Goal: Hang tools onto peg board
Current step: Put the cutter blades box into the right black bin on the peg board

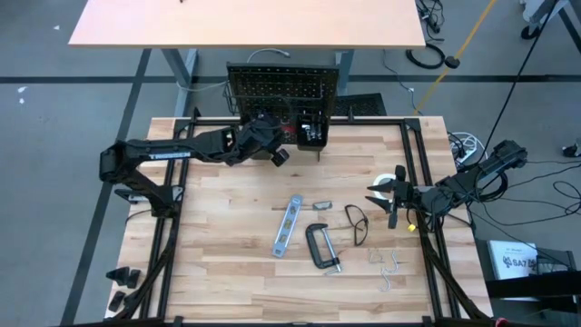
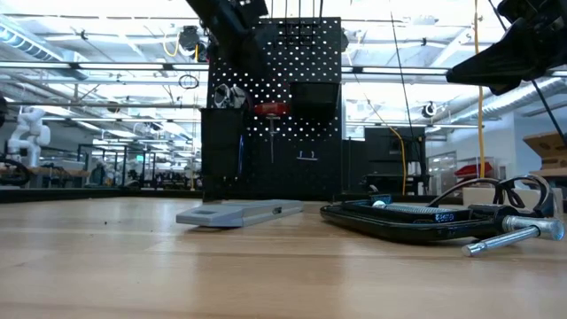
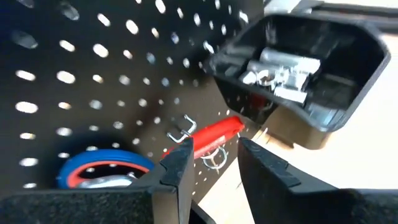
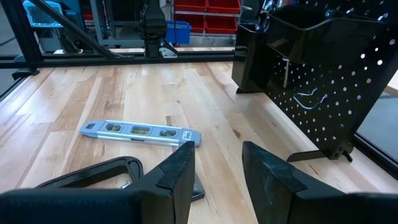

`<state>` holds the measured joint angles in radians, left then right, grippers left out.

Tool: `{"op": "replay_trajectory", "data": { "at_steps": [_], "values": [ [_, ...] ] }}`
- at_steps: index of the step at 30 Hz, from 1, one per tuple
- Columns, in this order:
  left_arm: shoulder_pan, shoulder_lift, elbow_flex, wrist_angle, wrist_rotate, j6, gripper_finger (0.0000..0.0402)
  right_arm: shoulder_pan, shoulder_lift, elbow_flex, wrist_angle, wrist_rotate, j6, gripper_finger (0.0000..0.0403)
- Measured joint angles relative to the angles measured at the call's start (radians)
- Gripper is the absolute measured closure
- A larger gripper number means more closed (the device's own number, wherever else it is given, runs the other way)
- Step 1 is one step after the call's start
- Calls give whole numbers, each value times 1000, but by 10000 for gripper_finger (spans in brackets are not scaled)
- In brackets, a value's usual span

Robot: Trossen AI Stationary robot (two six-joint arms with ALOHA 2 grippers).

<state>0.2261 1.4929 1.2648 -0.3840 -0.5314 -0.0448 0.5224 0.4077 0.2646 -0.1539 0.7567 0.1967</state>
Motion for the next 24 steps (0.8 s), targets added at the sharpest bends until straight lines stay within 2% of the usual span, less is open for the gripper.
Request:
{"op": "replay_trajectory", "data": {
  "at_steps": [10, 17, 24],
  "values": [
    [-62, -90, 0, -37, -1, -34, 281, 0, 0, 0, 16, 0, 12, 277],
    [-143, -101, 0, -195, -13, -169, 281, 0, 0, 0, 16, -1, 19, 277],
    [-257, -101, -37, -203, -46, -250, 281, 0, 0, 0, 37, 0, 19, 277]
  ]
}}
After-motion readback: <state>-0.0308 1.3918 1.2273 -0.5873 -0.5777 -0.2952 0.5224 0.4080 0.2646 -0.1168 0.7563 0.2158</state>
